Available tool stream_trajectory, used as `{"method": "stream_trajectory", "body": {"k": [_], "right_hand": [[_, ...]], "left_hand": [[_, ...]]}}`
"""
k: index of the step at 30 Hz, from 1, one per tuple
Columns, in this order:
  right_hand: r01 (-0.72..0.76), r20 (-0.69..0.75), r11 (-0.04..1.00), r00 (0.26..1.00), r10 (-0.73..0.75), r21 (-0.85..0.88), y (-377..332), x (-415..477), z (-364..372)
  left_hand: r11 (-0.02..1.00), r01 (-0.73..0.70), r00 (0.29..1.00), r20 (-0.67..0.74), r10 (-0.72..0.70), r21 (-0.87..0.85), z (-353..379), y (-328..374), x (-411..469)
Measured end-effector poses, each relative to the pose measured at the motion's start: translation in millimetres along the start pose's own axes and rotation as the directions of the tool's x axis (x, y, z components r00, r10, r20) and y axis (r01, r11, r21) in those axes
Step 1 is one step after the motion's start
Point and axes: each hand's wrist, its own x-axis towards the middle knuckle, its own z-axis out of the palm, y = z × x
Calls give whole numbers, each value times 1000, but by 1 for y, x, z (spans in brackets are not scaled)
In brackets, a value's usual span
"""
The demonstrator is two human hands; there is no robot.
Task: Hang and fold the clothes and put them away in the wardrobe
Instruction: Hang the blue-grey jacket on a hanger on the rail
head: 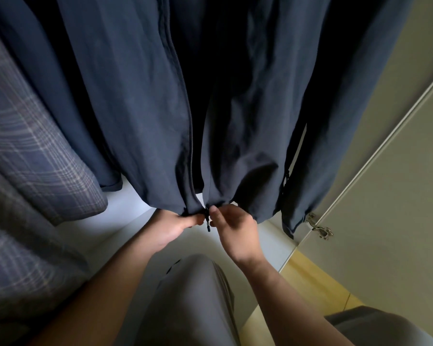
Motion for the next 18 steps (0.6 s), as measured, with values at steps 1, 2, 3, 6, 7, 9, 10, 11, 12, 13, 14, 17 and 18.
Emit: {"method": "stream_trajectory", "body": {"k": [1, 2, 3, 6, 7, 9, 10, 11, 12, 13, 14, 17, 18], "right_hand": [[6, 32, 1000, 999, -7, 28, 1, -2, 1], [8, 70, 999, 997, -11, 38, 2, -3, 3], [15, 99, 999, 995, -19, 34, 2, -4, 5], [40, 87, 999, 995, -40, 0, 2, -6, 12], [31, 72, 1000, 997, -30, -3, 0, -6, 14], [11, 71, 999, 997, -9, -30, -1, -5, 14], [0, 80, 999, 997, 3, -35, -2, -5, 13], [-25, 95, 1000, 995, 26, -15, -2, -4, 12], [-64, 115, 997, 992, 59, 39, -3, -4, 11], [-106, 140, 988, 986, 90, 110, -6, -4, 10], [-142, 160, 973, 981, 114, 179, -10, -2, 10], [-164, 149, 945, 981, 125, 282, -25, 9, 11], [-149, 130, 947, 985, 116, 283, -30, 13, 11]], "left_hand": [[1000, -7, 1000, -6, 7, 1, -1, 0, 0], [1000, -11, 1000, -19, 11, -12, 0, 0, 1], [999, -14, 999, -33, 13, -32, -1, 1, 1], [999, -26, 999, -24, 25, -34, 0, 3, 0], [999, -32, 999, -15, 31, -15, 0, 3, 0], [998, -48, 999, -21, 48, 42, -2, 2, 2], [995, -56, 998, -31, 59, 79, -3, 2, 2], [991, -61, 997, -41, 66, 116, -4, 2, 4], [988, -61, 996, -54, 69, 144, -4, 1, 6], [987, -53, 995, -75, 64, 151, -3, 0, 8], [988, -41, 993, -103, 56, 148, -2, 1, 10], [980, -79, 997, 1, 81, 183, 2, 7, 12], [973, -129, 991, 54, 121, 189, 4, 10, 11]]}}
